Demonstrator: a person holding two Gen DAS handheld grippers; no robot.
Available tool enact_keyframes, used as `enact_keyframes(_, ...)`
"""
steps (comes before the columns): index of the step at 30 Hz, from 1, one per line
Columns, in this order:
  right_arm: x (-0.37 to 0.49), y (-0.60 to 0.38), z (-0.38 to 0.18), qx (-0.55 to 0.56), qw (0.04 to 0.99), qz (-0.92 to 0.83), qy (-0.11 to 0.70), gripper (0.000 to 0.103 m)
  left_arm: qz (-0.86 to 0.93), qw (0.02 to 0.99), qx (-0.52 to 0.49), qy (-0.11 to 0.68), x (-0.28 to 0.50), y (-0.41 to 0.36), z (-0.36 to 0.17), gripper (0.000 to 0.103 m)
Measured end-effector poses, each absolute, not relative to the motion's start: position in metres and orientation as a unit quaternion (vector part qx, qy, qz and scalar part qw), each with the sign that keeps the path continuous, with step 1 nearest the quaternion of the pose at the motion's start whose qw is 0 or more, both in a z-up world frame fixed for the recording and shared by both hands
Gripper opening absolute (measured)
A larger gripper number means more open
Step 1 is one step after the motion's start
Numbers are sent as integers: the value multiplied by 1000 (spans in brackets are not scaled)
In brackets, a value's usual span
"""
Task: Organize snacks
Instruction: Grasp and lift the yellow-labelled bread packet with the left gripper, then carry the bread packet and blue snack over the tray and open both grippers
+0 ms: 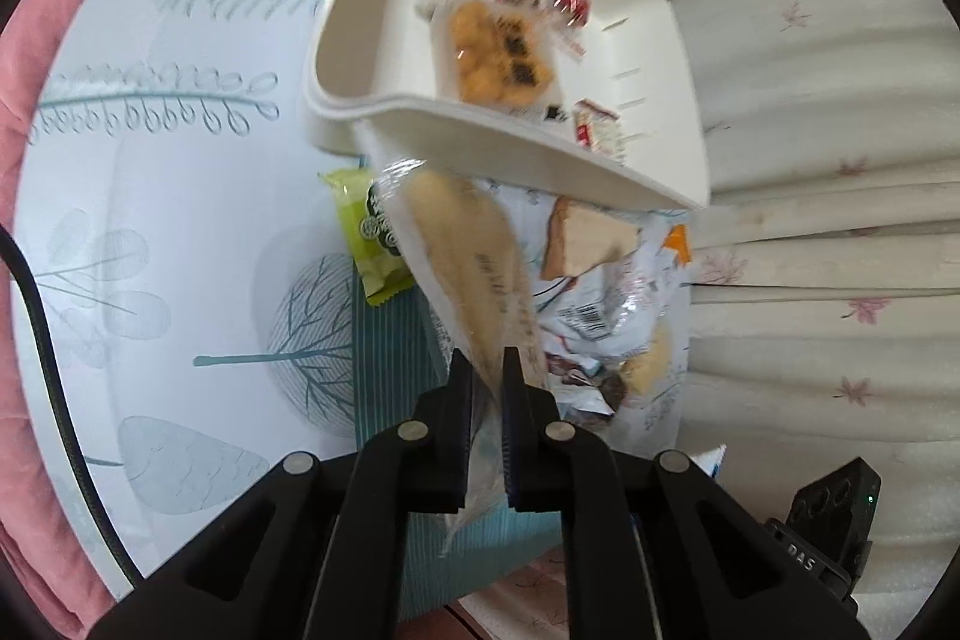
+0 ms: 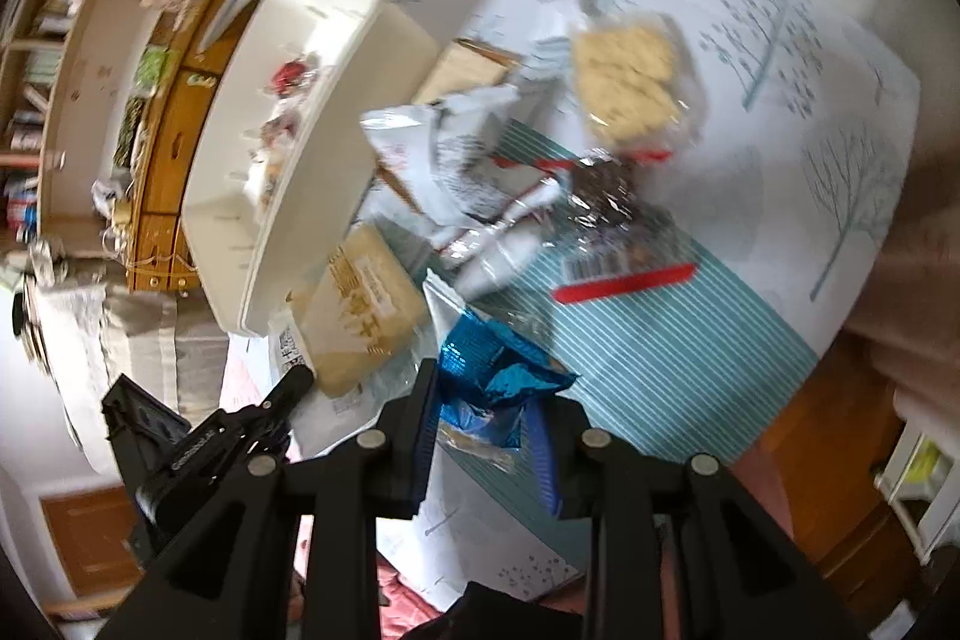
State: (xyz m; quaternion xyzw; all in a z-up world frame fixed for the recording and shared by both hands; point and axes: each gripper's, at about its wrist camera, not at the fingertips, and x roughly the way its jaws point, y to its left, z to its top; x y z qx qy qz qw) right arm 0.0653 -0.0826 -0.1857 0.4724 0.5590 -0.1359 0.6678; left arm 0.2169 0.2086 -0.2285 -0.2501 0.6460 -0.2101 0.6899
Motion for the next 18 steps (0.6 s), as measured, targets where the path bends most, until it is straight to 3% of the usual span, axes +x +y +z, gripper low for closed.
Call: enact_keyframes(18, 135, -60, -125, 321, 771, -19, 550, 28, -240, 768, -261, 534, 222, 225, -96, 5)
